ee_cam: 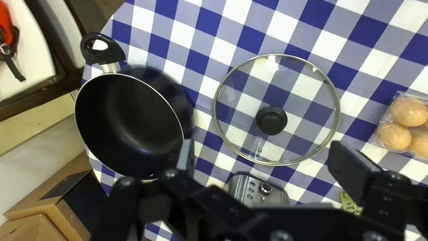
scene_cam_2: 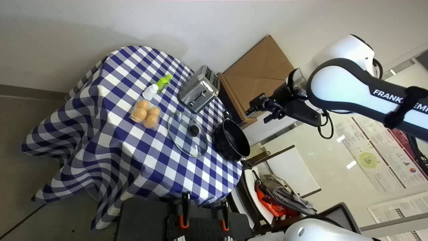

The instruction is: Move the green bottle to the right

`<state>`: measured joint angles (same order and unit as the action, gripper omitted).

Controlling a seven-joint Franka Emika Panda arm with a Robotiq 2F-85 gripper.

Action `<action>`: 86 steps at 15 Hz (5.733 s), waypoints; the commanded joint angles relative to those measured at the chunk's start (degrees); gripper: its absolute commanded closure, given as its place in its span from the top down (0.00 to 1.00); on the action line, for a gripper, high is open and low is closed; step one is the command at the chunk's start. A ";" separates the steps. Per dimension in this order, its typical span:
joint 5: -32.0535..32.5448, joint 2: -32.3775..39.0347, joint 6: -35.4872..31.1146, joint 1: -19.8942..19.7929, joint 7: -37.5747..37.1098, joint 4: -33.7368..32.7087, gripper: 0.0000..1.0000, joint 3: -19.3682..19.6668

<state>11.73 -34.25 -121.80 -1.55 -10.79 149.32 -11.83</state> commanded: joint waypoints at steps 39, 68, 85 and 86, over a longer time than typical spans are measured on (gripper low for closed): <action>7.27 71.83 -4.24 16.16 -0.26 -60.35 1.00 8.17; 6.60 83.43 -0.54 20.10 7.13 -71.53 1.00 8.00; 5.89 87.35 1.00 19.68 9.02 -76.77 0.37 8.04; 5.84 87.36 0.97 19.67 9.26 -76.82 0.28 7.94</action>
<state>19.11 51.59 -122.79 18.06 -3.98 75.59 -3.87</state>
